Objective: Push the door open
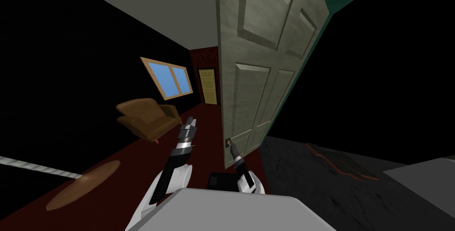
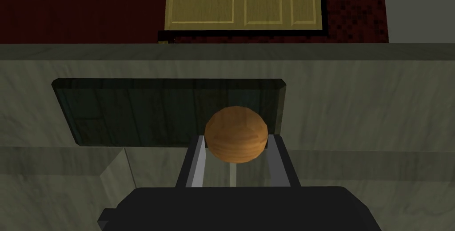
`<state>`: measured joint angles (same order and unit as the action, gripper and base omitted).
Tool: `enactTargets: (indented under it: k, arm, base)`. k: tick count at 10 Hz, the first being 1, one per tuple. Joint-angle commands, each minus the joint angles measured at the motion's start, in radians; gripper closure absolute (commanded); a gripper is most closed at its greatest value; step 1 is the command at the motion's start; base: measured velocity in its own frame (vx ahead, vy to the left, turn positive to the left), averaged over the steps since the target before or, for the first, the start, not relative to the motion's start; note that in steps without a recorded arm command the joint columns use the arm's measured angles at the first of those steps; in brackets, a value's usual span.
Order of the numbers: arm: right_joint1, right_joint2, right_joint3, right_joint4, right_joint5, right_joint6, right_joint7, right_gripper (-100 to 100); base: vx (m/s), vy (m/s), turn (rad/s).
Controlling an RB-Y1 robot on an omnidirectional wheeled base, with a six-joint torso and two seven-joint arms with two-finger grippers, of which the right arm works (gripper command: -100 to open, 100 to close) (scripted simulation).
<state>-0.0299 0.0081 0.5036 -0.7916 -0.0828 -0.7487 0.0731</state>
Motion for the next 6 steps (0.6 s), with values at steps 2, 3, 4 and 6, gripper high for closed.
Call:
enactTargets:
  k: [2, 3, 4, 6]
  arm:
    - [-0.003, -0.024, -0.026, 0.004, -0.010, -0.001, 0.006, 100]
    - [-0.005, -0.030, -0.039, 0.006, -0.014, -0.002, 0.008, 100]
    - [-0.006, -0.034, -0.053, 0.008, -0.020, -0.003, 0.011, 100]
    - [-0.010, -0.034, -0.083, 0.012, -0.030, -0.004, 0.018, 100]
  base:
    - [0.119, 0.112, -0.054]
    - [0.137, 0.165, -0.062]
    - [0.143, 0.198, -0.096]
    - [0.162, 0.176, -0.086]
